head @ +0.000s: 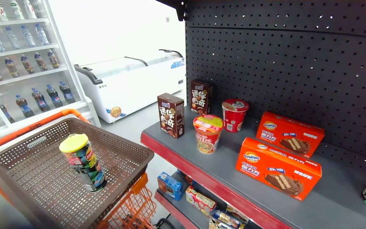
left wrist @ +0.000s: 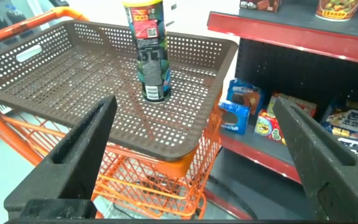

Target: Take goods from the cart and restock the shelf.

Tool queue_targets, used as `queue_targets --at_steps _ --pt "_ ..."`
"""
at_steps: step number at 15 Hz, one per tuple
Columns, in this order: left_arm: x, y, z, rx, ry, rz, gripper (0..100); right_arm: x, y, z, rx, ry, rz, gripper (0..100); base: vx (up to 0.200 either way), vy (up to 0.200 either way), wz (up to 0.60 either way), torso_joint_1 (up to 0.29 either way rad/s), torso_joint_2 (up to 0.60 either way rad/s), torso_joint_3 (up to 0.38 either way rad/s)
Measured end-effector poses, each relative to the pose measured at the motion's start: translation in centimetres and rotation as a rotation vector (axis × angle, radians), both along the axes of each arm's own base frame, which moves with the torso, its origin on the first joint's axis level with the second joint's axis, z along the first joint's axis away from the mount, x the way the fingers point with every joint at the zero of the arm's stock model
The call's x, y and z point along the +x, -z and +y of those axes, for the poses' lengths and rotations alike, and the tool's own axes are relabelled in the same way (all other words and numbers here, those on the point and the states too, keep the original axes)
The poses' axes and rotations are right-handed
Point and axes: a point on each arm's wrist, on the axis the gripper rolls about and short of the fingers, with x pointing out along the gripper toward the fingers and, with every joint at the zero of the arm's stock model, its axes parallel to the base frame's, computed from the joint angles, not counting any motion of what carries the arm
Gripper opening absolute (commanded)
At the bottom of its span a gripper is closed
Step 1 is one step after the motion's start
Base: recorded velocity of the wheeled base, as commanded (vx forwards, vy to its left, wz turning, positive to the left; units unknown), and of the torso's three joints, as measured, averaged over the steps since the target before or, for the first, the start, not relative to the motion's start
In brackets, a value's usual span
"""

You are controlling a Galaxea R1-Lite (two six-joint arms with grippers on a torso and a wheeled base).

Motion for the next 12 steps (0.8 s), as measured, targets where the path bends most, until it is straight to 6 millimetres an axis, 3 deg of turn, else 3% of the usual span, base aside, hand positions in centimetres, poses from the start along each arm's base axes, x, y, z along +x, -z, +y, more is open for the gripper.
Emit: queue_targets --at_steps 11,12 --pt "0.02 -0.33 -0.05 0.018 0.039 0.022 100 0.00 0.00 0.01 0.000 -0.007 0.000 100 0.000 0.000 0.00 0.000 0.00 0.000" --pt "0.04 -0.27 -0.05 0.018 0.038 0.025 100 0.00 0.00 0.01 0.000 -0.006 0.000 100 0.000 0.000 0.60 0.002 -0.01 0.002"
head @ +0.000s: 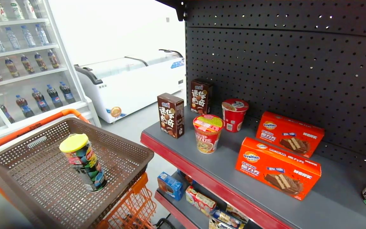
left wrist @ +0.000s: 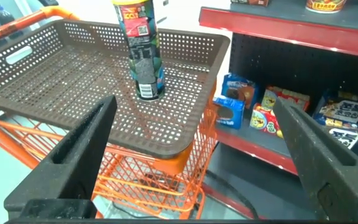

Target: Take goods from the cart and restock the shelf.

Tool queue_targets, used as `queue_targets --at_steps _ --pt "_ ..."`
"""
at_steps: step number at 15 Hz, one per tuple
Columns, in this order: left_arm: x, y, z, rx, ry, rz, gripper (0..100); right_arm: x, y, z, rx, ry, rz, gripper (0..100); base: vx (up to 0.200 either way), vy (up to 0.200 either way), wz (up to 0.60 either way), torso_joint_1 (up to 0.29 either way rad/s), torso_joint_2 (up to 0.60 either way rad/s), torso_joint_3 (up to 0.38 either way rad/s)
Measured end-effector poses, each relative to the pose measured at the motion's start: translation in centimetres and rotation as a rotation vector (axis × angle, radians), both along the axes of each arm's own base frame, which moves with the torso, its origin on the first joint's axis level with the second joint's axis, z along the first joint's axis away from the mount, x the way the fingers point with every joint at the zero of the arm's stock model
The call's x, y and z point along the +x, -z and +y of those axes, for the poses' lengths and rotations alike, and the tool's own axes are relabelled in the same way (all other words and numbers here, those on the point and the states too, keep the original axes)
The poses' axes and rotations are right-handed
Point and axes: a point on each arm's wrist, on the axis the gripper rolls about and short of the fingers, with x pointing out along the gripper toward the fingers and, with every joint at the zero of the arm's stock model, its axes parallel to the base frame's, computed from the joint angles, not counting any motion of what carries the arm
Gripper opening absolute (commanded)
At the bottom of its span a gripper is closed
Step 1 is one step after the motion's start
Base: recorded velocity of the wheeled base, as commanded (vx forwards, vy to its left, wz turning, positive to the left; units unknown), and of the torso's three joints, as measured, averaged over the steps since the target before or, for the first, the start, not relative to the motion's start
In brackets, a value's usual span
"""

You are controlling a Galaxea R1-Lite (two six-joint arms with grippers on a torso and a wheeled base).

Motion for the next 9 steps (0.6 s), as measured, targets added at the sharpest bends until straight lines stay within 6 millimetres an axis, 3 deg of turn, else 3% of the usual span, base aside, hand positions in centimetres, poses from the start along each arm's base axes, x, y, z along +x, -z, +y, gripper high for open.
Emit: queue_targets --at_steps 2,9 --pt "0.03 0.07 0.00 0.001 -0.001 0.004 100 0.00 0.00 0.00 -0.001 0.002 0.000 100 0.000 0.000 0.60 0.002 0.00 0.002" --pt "-0.03 0.16 -0.01 0.002 -0.005 -0.012 100 0.00 -0.01 -0.01 0.002 0.003 -0.001 100 0.000 0.000 0.00 0.000 0.00 0.000"
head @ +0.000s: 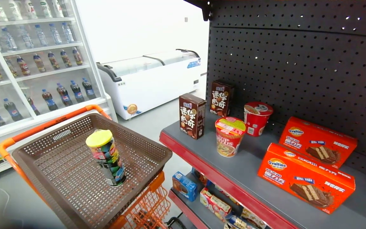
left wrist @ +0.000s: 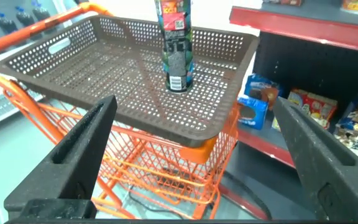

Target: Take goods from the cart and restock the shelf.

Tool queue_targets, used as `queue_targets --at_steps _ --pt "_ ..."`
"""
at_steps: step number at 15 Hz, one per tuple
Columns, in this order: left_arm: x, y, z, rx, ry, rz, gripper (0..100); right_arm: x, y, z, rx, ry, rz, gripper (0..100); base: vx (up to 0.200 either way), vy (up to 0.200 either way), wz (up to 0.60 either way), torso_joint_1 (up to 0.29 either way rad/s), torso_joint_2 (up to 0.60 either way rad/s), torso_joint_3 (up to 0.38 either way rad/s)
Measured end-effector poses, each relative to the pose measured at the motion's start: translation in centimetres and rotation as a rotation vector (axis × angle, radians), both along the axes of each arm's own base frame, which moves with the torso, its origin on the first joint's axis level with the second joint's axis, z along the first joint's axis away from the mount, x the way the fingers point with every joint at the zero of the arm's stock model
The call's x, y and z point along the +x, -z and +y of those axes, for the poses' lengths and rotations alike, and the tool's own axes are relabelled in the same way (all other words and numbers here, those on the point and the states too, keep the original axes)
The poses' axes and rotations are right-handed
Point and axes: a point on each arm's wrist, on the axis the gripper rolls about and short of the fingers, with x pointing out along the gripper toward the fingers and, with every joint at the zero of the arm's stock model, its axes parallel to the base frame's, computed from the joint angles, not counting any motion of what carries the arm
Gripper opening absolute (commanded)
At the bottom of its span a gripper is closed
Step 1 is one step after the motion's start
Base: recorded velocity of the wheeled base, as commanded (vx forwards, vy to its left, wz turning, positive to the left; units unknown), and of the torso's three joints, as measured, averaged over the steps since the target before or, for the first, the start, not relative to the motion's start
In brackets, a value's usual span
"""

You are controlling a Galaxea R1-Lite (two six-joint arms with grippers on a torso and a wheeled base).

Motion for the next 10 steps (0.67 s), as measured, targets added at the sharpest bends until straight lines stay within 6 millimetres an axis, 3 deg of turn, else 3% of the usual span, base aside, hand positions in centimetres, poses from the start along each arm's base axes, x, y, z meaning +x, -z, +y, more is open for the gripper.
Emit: queue_targets --at_steps 5,8,10 --pt "-0.2 -0.7 0.0 0.030 -0.017 -0.027 100 0.0 0.0 0.0 0.002 0.000 0.001 100 0.000 0.000 0.00 0.000 0.00 0.000" --pt "-0.7 -5.2 0.1 0.082 -0.022 -0.066 100 0.0 0.0 0.0 0.002 0.000 0.001 100 0.000 0.000 0.00 0.000 0.00 0.000" --pt "1.0 -8.8 0.1 0.091 -0.022 0.004 100 0.0 0.0 0.0 0.002 0.000 0.001 100 0.000 0.000 0.00 0.000 0.00 0.000"
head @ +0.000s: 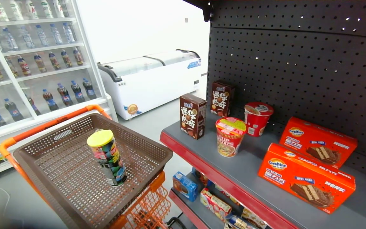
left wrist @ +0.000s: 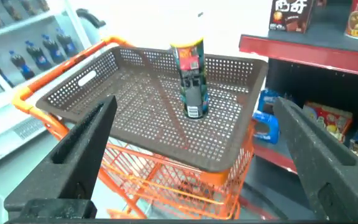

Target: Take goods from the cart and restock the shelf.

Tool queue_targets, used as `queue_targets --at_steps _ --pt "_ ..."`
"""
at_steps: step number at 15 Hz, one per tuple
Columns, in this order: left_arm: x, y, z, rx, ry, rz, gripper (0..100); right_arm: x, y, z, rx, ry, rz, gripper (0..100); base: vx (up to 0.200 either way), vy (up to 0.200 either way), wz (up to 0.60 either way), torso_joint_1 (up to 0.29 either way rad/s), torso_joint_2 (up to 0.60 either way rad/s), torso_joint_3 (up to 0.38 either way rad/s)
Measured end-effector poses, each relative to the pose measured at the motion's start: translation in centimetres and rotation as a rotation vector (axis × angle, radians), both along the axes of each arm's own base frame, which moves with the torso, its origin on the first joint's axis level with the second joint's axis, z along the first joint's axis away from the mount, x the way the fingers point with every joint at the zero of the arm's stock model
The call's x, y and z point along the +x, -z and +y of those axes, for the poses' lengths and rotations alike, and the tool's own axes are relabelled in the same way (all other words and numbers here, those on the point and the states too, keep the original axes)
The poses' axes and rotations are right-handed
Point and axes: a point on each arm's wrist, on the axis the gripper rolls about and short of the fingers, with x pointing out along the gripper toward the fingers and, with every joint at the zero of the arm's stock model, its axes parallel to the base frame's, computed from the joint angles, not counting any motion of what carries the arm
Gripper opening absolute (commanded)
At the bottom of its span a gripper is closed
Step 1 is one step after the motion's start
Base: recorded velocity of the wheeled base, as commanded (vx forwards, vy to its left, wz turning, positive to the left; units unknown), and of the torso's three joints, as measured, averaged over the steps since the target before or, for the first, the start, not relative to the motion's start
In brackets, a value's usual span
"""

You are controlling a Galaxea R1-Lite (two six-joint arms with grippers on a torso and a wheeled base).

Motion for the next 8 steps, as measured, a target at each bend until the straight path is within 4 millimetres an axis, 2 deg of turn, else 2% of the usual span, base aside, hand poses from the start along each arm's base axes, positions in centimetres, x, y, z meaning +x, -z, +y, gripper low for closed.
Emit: queue_targets --at_steps 2,4,6,8 --pt "3.3 -2.3 0.0 0.002 -0.007 0.123 100 0.0 0.0 0.0 0.000 0.000 0.000 100 0.000 0.000 0.00 0.000 0.00 0.000" --pt "8.0 -3.6 0.1 0.004 -0.021 0.243 100 0.0 0.0 0.0 0.000 0.000 0.000 100 0.000 0.000 0.00 0.000 0.00 0.000" --pt "12.4 -3.6 0.1 0.001 -0.007 0.317 100 0.0 0.0 0.0 0.000 0.000 0.000 100 0.000 0.000 0.00 0.000 0.00 0.000" --pt "16.6 -2.7 0.1 -0.006 0.025 0.350 100 0.0 0.0 0.0 0.000 0.000 0.000 100 0.000 0.000 0.00 0.000 0.00 0.000"
